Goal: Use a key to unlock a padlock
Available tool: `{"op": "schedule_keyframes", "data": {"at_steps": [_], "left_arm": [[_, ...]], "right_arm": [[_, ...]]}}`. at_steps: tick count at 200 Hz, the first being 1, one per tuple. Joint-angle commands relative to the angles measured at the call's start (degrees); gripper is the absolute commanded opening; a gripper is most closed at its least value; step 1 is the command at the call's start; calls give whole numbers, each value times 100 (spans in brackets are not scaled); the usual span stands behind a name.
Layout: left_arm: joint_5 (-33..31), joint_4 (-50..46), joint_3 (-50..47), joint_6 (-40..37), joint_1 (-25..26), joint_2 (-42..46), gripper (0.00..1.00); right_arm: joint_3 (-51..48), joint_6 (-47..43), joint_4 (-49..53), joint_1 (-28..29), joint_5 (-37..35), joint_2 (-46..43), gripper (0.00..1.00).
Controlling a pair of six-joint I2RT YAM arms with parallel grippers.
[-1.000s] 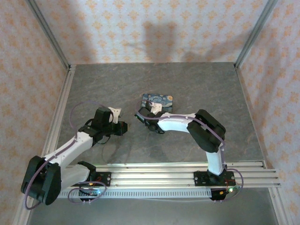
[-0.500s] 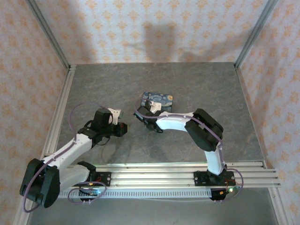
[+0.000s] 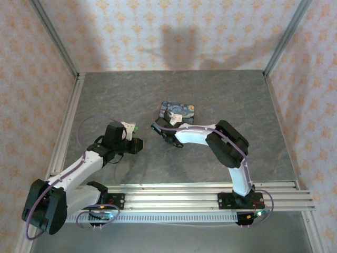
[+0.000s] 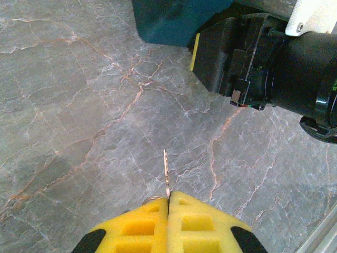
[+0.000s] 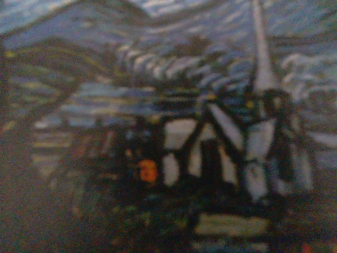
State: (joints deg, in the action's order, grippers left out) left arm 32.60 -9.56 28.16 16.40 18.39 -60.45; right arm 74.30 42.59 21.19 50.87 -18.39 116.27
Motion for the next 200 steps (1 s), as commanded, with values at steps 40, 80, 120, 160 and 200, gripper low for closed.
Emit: {"op": "schedule_keyframes", "data": {"at_steps": [40,80,120,160,200], "left_arm": [[14,29,-100,-50,48,125,0],[193,354,-210,-7,132,328,0],[45,427,-241,-101,394,422,0],[-49,1061,-497,-197,815,370,0],[-173,1773,-817,-93,972,206,0]], "right_arm": [[322,-142,368,-210,13,176,14],[236,-487,563,-219,338,-286,8],[254,-541,975,-227,944,-755,5],[169,-524,1164,-248,1743,-1099,2],[372,-562,1678,-312,2449,-1223,0]]}}
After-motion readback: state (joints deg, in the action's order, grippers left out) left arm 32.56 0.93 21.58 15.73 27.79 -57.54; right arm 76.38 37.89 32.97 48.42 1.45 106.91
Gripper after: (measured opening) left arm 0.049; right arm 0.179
